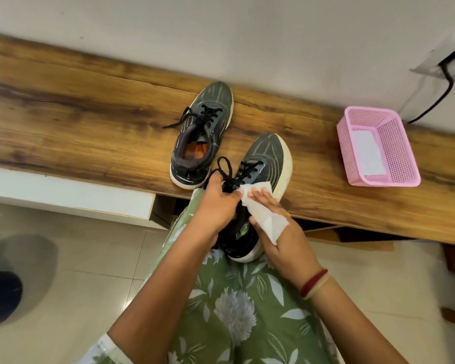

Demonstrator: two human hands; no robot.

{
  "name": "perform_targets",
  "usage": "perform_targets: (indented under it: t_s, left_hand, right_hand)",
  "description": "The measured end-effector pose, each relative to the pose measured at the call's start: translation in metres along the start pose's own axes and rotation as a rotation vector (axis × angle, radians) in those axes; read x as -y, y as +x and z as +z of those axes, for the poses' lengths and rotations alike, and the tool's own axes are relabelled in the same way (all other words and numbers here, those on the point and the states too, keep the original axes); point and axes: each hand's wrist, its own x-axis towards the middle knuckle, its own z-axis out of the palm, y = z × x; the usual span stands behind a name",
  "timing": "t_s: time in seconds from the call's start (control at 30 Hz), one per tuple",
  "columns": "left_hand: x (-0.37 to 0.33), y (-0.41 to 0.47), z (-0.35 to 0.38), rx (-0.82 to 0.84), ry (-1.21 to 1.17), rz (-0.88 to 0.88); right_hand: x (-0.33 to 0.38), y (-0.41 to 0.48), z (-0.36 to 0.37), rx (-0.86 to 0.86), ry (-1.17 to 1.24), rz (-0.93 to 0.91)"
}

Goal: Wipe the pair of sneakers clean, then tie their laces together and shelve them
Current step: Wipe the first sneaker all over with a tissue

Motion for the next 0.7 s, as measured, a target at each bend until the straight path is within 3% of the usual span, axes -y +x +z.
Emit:
perform_targets:
  t_s: [0.1,0.33,0.57,0.7]
  left_hand:
    - [-0.001,-0.002,-0.001,-0.005,-0.056,-0.023]
    - [-0.001,0.006,0.013,0.017,-0.142,-0.173]
    - [0.015,-0.008,0.011,0.049,-0.642,-0.037]
    - [0.026,-0.014,0.006,0.059,-0.724,-0.015]
  right_hand:
    - [0.002,-0.011,-0.005,0.011,0.129,-0.013]
    - [-0.008,0.002,-0.012,-0.012,-0.041,-0.011]
    - [-0.005,-0.018,-0.007,0.010,-0.005,-0.067]
    - [-0.002,-0.006,0.000,-0.055,-0.026,0.005]
